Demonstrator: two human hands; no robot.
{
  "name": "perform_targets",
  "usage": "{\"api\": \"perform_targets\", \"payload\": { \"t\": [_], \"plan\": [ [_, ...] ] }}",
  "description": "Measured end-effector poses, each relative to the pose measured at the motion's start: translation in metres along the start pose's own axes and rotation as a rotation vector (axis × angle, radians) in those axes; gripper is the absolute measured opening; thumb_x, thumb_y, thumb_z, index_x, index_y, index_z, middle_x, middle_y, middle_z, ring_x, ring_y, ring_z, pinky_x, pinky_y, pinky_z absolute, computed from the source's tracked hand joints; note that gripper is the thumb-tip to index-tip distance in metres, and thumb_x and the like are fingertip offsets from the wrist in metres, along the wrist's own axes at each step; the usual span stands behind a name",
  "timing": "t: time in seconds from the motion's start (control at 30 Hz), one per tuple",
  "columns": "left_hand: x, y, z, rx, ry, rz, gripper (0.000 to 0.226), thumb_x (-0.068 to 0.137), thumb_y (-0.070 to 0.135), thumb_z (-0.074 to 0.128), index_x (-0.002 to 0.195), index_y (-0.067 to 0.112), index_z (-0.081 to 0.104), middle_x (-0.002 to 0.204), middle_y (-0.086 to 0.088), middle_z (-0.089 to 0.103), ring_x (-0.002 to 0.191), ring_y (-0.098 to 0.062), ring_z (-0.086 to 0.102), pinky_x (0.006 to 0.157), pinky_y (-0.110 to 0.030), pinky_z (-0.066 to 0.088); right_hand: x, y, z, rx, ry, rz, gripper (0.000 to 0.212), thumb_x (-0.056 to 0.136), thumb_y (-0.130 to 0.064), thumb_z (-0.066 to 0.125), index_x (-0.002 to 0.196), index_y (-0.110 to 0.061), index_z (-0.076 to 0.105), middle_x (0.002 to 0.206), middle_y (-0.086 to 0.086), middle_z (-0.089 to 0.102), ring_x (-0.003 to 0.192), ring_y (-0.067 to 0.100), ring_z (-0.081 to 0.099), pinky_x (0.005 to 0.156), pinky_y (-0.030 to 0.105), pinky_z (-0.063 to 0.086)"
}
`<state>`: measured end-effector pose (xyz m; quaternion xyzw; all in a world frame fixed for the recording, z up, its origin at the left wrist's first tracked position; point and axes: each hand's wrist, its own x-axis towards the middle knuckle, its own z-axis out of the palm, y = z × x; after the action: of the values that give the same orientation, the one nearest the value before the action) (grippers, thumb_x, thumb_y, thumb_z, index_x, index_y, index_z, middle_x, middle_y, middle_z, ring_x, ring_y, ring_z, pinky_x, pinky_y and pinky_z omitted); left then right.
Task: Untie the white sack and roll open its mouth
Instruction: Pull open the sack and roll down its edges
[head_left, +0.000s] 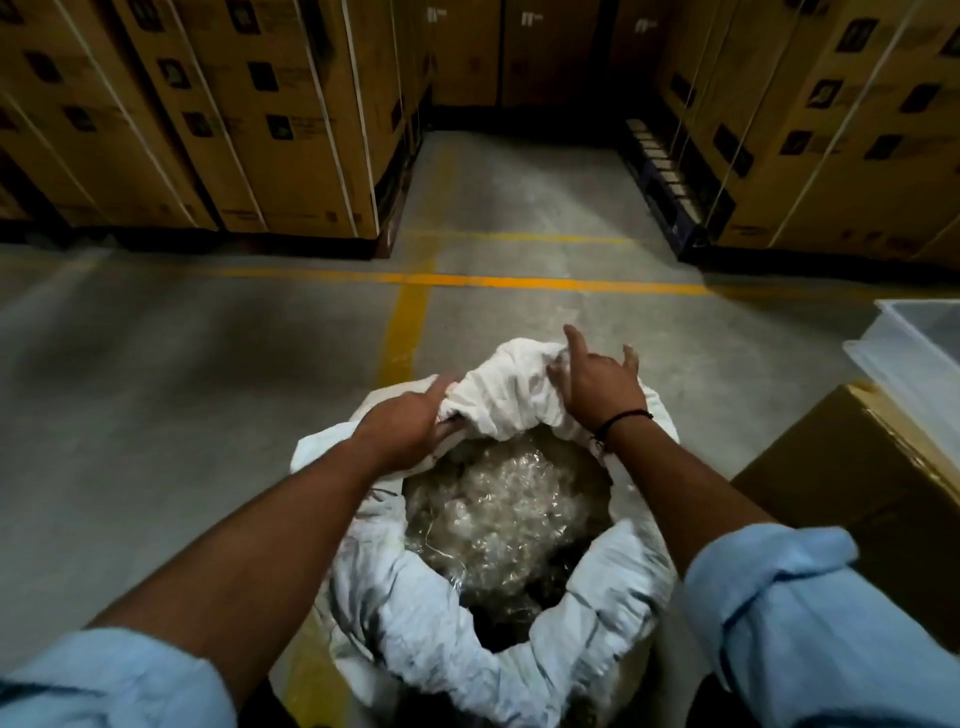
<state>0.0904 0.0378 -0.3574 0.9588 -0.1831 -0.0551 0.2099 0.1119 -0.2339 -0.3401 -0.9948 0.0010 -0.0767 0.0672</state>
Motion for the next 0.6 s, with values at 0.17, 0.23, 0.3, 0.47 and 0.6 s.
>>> {"api": "perform_targets", "payload": {
  "t": [0.17,0.23,0.3,0.47,0.6],
  "plan": [
    [0.009,-0.029,-0.046,-1.063,0.026,-0.414,0.025,0.08,0.011,0.068,0.104,0.005,0.071,0.111,-0.024,0.068,0.096,-0.03,0.067,0.087,-0.037,0.053,0.009,0.04,-0.037,0.482,-0.253,-0.059,0.024,0.097,-0.025,0.06,0.117,-0.014,0.065,0.117,0.009,0.069,0.111,0.025,0.063,0.085,0.016,0.045],
    [0.0,-0.032,-0.052,-1.269,-0.133,-0.651,0.024,0.078,0.015,0.062,0.092,0.003,0.077,0.097,-0.023,0.072,0.078,-0.034,0.072,0.075,-0.039,0.059,0.004,0.053,-0.053,0.49,-0.518,-0.039,0.033,0.094,-0.018,0.064,0.126,-0.007,0.063,0.13,0.002,0.06,0.121,0.016,0.055,0.092,0.003,0.034],
    [-0.005,-0.028,-0.046,-1.317,-0.262,-0.736,0.03,0.081,0.018,0.056,0.098,0.003,0.076,0.091,-0.021,0.074,0.072,-0.035,0.072,0.069,-0.038,0.06,0.002,0.064,-0.042,0.468,-0.564,0.112,0.041,0.093,-0.025,0.066,0.129,-0.006,0.061,0.132,0.007,0.061,0.124,0.022,0.055,0.099,0.018,0.035],
    [0.01,-0.02,-0.028,-1.067,-0.258,-0.804,0.035,0.089,0.021,0.057,0.117,0.002,0.068,0.092,-0.016,0.073,0.07,-0.029,0.068,0.068,-0.031,0.055,-0.008,0.046,-0.027,0.209,0.05,0.133,0.041,0.087,-0.037,0.066,0.121,-0.017,0.055,0.114,0.011,0.063,0.102,0.033,0.062,0.085,0.038,0.049],
    [0.011,-0.012,-0.023,0.026,0.187,-0.558,0.048,0.08,0.047,0.071,0.118,0.02,0.063,0.123,-0.013,0.061,0.11,-0.034,0.06,0.089,-0.039,0.05,-0.041,0.009,-0.027,-0.004,0.374,-0.279,0.044,0.092,-0.045,0.051,0.125,-0.016,0.056,0.123,0.009,0.059,0.107,0.034,0.057,0.084,0.043,0.045]
  ]
}}
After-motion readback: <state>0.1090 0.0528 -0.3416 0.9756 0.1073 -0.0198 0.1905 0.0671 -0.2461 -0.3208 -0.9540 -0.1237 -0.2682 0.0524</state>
